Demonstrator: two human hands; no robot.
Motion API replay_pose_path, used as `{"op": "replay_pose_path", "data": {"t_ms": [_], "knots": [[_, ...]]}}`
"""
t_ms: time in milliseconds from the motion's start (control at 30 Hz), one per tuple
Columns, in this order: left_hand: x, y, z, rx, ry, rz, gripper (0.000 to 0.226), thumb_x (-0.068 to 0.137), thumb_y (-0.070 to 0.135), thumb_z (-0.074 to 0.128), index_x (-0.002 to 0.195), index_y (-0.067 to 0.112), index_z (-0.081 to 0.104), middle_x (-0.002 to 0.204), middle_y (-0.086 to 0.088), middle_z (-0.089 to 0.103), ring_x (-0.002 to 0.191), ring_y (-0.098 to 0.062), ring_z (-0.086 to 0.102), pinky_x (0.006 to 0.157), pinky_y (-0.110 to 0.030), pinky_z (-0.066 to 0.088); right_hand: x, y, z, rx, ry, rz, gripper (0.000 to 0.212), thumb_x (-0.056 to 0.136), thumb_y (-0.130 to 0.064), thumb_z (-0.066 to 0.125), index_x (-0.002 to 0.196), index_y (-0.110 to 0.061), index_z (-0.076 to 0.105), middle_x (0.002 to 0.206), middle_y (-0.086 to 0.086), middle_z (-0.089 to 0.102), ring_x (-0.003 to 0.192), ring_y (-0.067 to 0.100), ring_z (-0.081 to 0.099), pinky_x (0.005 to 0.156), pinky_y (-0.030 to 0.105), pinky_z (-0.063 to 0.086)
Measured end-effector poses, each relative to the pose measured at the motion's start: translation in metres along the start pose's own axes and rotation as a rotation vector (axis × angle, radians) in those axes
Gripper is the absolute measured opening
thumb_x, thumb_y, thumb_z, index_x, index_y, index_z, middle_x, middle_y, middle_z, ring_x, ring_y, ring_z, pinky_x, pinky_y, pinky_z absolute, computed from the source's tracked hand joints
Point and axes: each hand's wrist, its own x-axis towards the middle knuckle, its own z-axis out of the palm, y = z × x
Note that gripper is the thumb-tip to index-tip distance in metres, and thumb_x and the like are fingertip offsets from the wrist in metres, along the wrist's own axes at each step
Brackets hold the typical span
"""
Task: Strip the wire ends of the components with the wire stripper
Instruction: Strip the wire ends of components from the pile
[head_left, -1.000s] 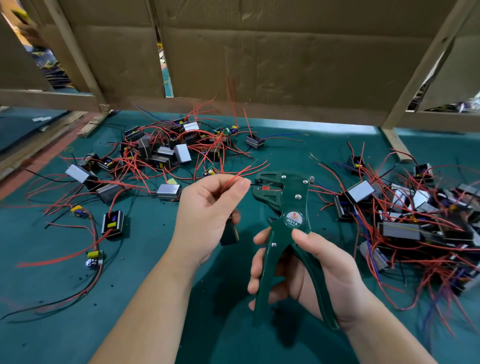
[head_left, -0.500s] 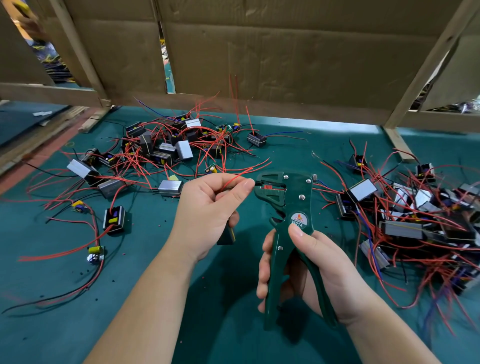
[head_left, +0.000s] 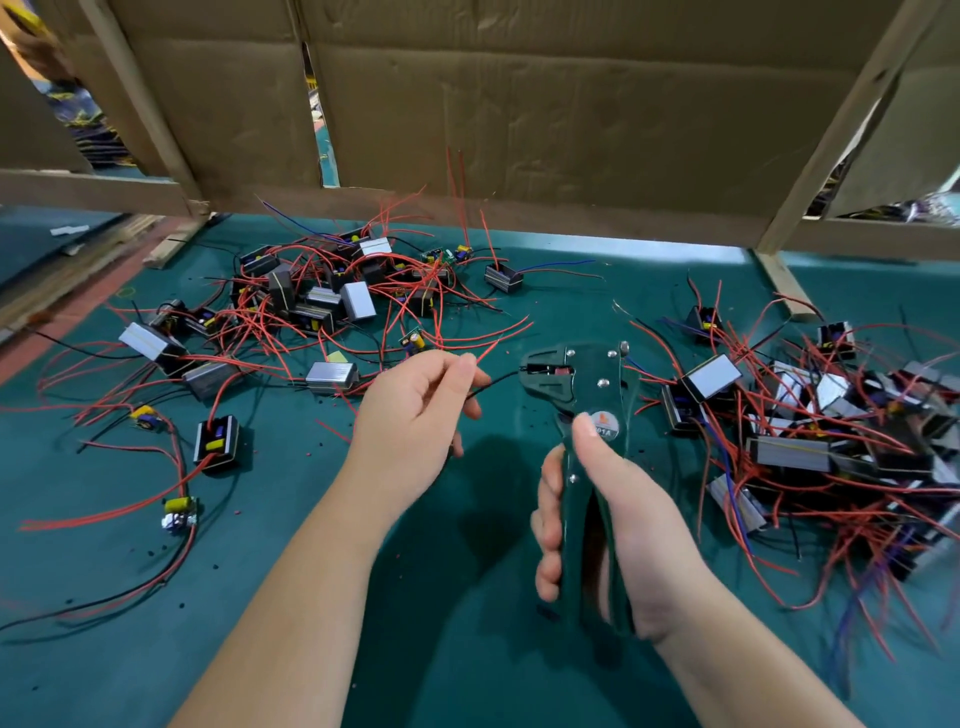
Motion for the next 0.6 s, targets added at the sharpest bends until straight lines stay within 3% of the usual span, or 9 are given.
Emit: {"op": "replay_pose_path", "data": {"t_ms": [100, 167, 267, 467, 600], "knots": [[0.001, 0.002, -0.003, -0.007, 0.051, 0.024, 0.025, 0.091, 0.040, 0.049, 0.077, 0.031, 0.067, 0.062, 0.012, 0.061, 0.041, -0.009, 0.049, 0.046, -0.018, 0.042, -0.002, -0.009, -0.006, 0.110, -0.124, -0.008, 0.052, 0.066, -0.066, 0.064, 0.066, -0.015, 0.058, 0.057, 0.012, 0.046, 0.041, 0.025, 0.046, 0.045, 0.032, 0.045], [0.003, 0.001, -0.008, 0.023, 0.085, 0.037, 0.025, 0.096, 0.033, 0.051, 0.077, 0.030, 0.066, 0.061, 0.012, 0.060, 0.039, -0.007, 0.045, 0.042, -0.014, 0.038, 0.000, -0.013, -0.009, 0.165, -0.116, -0.063, 0.045, 0.070, -0.060, 0.062, 0.066, -0.015, 0.060, 0.058, 0.012, 0.048, 0.044, 0.025, 0.049, 0.046, 0.033, 0.047], [0.006, -0.001, -0.014, -0.051, 0.079, 0.013, 0.026, 0.100, 0.025, 0.050, 0.080, 0.024, 0.068, 0.059, 0.011, 0.055, 0.038, -0.006, 0.040, 0.042, -0.021, 0.038, 0.001, -0.019, -0.015, 0.198, -0.122, -0.083, 0.042, 0.073, -0.054, 0.055, 0.071, -0.012, 0.061, 0.063, 0.013, 0.051, 0.049, 0.028, 0.053, 0.050, 0.037, 0.051], [0.001, 0.003, -0.014, -0.235, -0.125, -0.007, 0.025, 0.089, 0.038, 0.056, 0.078, 0.025, 0.073, 0.047, 0.013, 0.033, 0.038, -0.007, 0.029, 0.040, -0.023, 0.034, -0.001, -0.010, -0.010, 0.172, -0.355, 0.051, 0.053, 0.055, -0.041, 0.083, 0.088, -0.004, 0.065, 0.079, 0.023, 0.059, 0.069, 0.036, 0.061, 0.067, 0.050, 0.055], [-0.003, 0.007, -0.016, -0.174, -0.199, 0.021, 0.029, 0.084, 0.047, 0.054, 0.077, 0.024, 0.071, 0.044, 0.017, 0.044, 0.035, -0.004, 0.032, 0.047, -0.027, 0.032, -0.003, -0.008, -0.008, 0.162, -0.478, 0.087, 0.052, 0.060, -0.041, 0.082, 0.093, -0.004, 0.066, 0.082, 0.025, 0.061, 0.073, 0.037, 0.062, 0.072, 0.051, 0.054]]}}
